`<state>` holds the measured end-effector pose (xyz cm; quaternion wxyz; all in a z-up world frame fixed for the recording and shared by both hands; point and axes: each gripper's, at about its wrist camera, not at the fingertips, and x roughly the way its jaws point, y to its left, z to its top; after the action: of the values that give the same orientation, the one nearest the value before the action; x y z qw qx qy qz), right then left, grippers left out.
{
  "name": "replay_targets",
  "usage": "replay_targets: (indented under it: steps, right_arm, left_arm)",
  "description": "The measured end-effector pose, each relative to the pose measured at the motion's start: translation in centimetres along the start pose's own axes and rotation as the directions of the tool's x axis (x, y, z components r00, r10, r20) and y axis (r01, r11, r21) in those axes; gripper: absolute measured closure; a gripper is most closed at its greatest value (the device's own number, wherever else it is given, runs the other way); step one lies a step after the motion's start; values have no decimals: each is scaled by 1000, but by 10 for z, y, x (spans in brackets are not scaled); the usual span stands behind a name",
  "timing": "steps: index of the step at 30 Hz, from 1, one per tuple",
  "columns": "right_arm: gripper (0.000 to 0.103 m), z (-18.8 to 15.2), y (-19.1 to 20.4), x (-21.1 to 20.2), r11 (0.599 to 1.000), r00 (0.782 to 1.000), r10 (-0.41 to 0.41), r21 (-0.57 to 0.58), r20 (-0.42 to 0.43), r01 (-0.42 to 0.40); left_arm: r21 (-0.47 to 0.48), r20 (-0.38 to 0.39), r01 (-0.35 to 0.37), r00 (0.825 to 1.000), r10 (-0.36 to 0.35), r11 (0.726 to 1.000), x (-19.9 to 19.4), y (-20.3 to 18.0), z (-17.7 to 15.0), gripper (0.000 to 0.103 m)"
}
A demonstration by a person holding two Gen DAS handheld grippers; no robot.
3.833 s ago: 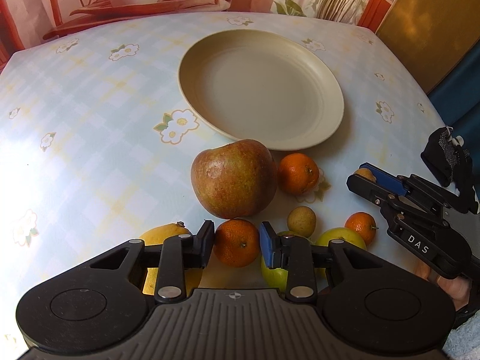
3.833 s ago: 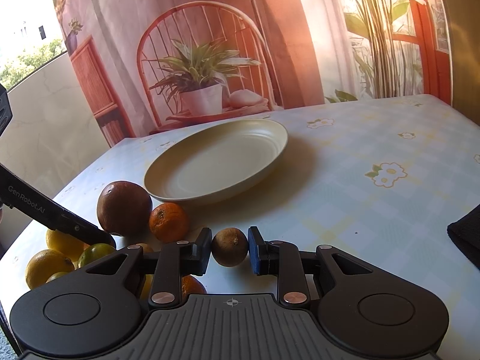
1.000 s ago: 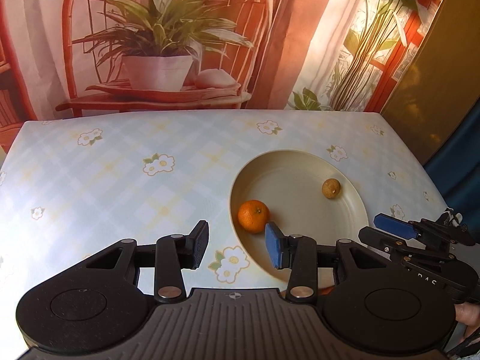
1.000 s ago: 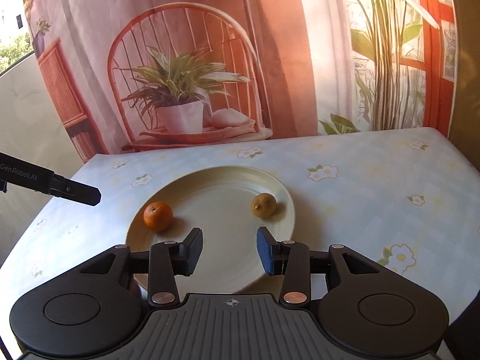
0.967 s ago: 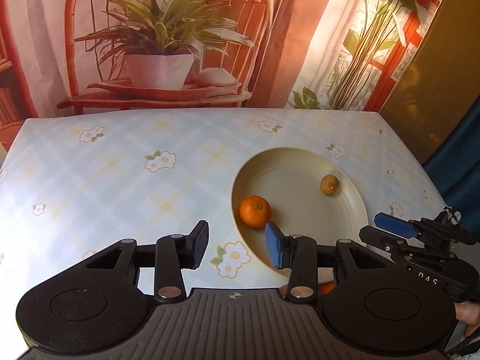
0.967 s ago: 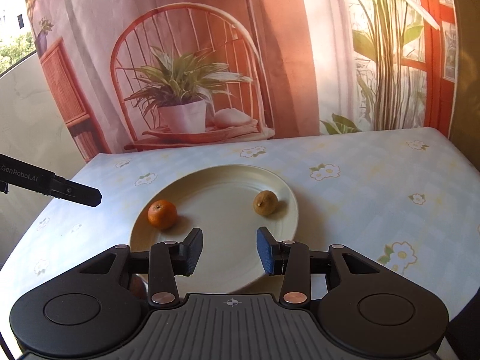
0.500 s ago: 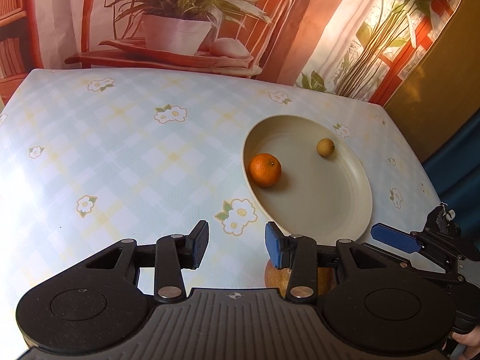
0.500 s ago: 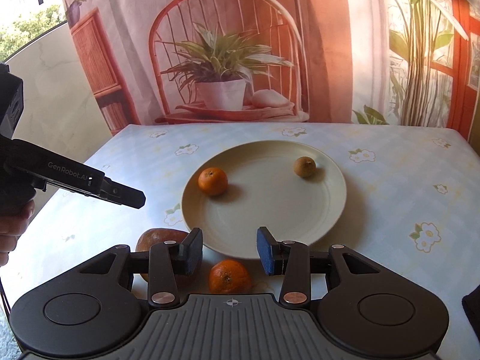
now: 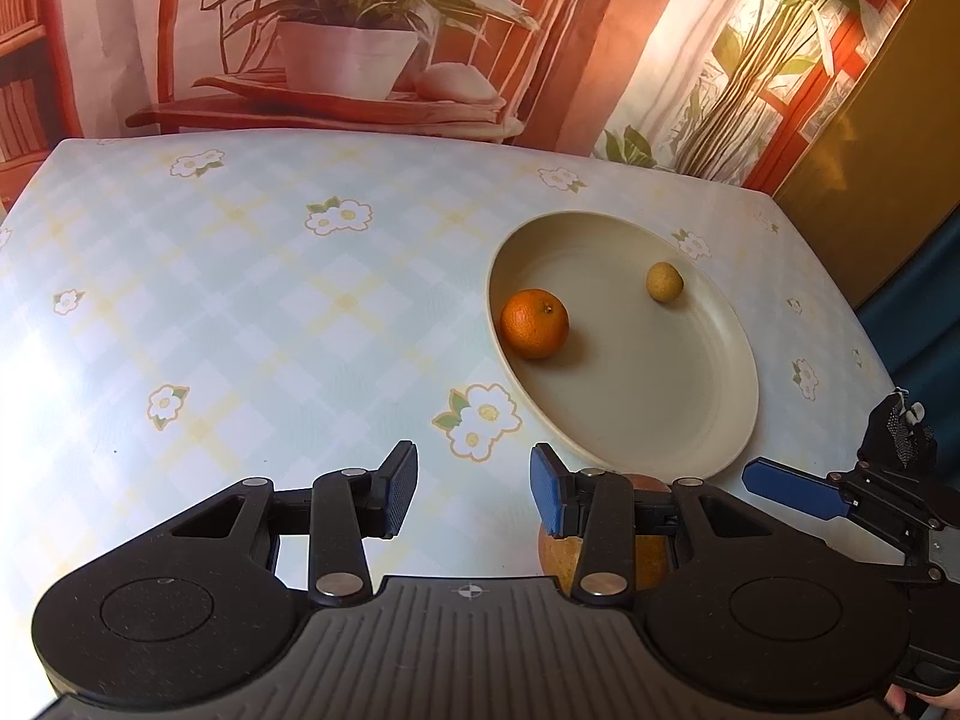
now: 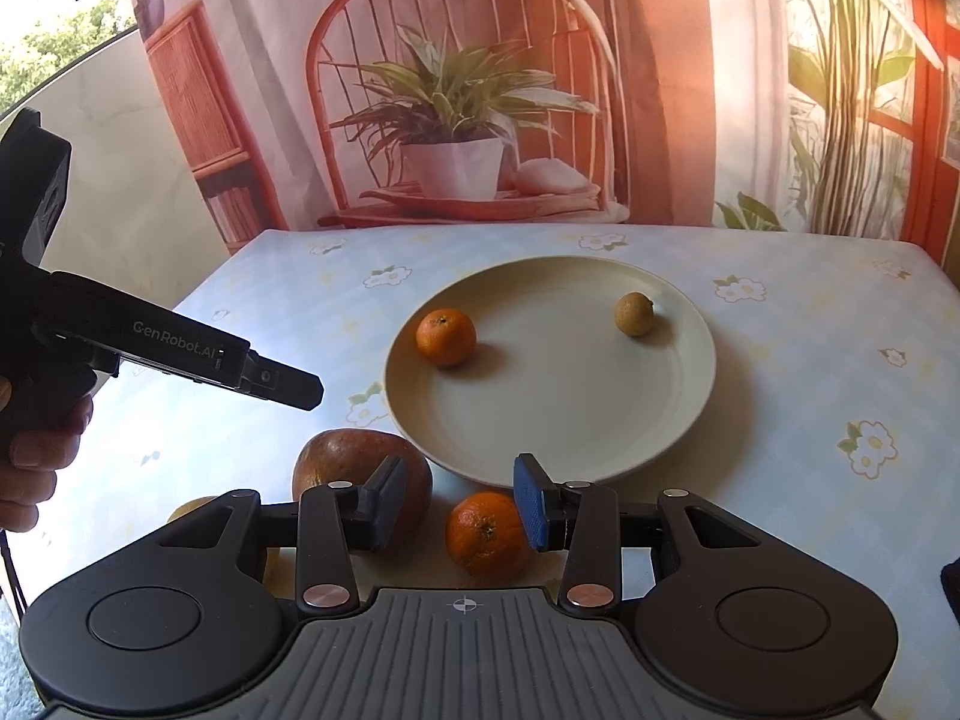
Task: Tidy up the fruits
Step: 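Move the left gripper back to the red apple beside the plate, then close the left gripper around the red apple and lift it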
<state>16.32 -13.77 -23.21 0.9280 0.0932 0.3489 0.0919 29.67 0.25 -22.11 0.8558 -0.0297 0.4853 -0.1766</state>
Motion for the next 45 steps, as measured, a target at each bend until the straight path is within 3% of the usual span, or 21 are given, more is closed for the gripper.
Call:
replay_targets:
  steps: [25,32,45]
  right_arm:
    - [66,-9,5,2,1000,1000,29,1,-12,-29]
    - [66,-9,9,0,999,999,44,-8,-7,-44]
    - [62,-14,15,-1,994,994,103,-33,-46,-104]
  left_arm:
    - [30,-45,19,999,-18,999,13,-4,-4,60]
    - [8,-39,41,998,-40,999,14,-3,0,60]
    - [68,-53,115,992,-111,991,11,-19,-11,60]
